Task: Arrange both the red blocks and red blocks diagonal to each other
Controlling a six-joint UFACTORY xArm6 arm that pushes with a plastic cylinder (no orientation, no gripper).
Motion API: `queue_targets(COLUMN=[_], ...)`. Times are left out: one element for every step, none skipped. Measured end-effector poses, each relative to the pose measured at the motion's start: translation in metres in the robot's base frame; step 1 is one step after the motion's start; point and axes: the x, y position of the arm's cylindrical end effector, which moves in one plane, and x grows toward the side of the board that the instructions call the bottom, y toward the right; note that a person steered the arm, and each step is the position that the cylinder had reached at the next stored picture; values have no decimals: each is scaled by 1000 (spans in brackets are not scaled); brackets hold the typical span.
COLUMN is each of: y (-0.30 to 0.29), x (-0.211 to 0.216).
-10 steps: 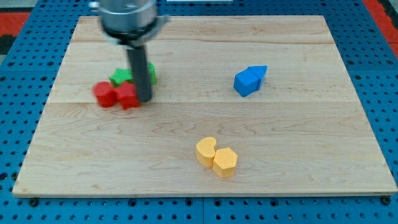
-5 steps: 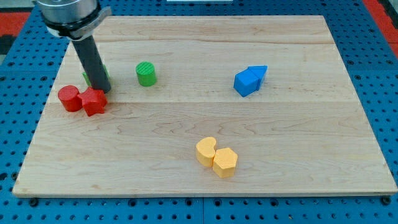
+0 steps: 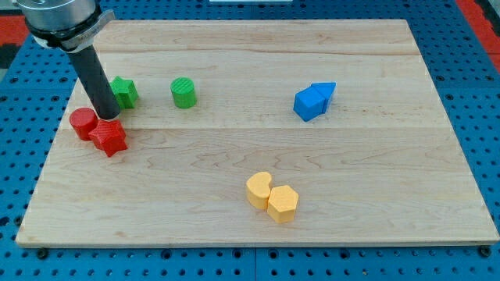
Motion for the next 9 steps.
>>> queue_targets(y=[-6,-16,-27,-30,-16,15,40,45,65], x=[-16,-39,-65,-69,-87,-85,-74,-74,-42])
